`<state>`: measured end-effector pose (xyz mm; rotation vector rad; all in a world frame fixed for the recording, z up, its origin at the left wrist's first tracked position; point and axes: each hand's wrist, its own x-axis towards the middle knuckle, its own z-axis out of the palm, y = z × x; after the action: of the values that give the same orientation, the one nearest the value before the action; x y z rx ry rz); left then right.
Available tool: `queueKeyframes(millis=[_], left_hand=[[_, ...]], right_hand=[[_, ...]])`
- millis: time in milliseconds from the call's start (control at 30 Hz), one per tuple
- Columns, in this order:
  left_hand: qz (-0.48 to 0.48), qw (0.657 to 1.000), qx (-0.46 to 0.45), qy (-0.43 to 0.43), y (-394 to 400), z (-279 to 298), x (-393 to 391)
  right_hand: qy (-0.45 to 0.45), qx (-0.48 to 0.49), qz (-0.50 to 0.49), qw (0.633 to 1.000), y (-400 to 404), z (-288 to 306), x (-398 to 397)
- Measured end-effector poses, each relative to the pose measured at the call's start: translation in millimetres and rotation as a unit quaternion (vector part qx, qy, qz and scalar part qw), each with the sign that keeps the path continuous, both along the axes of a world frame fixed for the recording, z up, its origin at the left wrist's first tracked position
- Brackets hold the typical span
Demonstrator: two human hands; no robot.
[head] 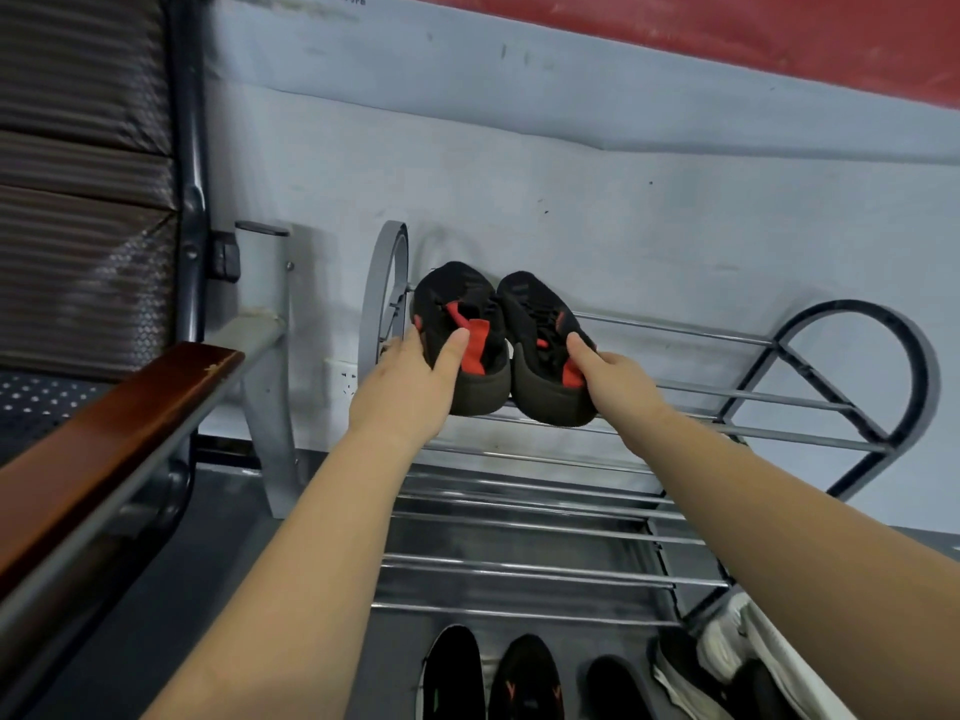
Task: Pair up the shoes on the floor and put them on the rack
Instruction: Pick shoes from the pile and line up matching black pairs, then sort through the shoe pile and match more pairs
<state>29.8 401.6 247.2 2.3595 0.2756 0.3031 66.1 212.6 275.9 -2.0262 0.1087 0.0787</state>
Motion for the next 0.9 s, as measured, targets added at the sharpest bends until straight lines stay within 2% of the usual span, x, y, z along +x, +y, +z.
queueKeyframes(millis=[167, 233, 333, 467, 667, 900], left_hand=[[-0.026, 0.998, 0.049, -0.002, -14.1, -6.3, -31.3], [-0.009, 0.996, 0.085, -0.008, -26.3, -8.7, -44.7], [0.007, 0.983, 0.172, -0.067, -47.3, -18.4, -59.5], [-0.111, 0.953, 0.25, -0.127, -78.7, -35.9, -75.2], [-0.304, 0.897, 0.317, -0.053, -128.9, -69.9, -86.7], [-0.378, 0.849, 0.363, 0.066, -177.7, -124.6, -91.9]], right_hand=[[-0.109, -0.061, 0.057, 0.991, -8.8, -2.0, -40.2], [-0.159, -0.148, 0.059, 0.974, -16.9, -9.2, -57.4], [-0.189, -0.272, 0.062, 0.942, -34.2, -32.1, -76.2], [-0.198, -0.338, 0.087, 0.916, -61.5, -69.8, -99.1], [-0.131, -0.393, 0.072, 0.907, -111.8, -135.9, -130.6], [0.058, -0.433, 0.031, 0.899, -185.3, -214.1, -167.7]])
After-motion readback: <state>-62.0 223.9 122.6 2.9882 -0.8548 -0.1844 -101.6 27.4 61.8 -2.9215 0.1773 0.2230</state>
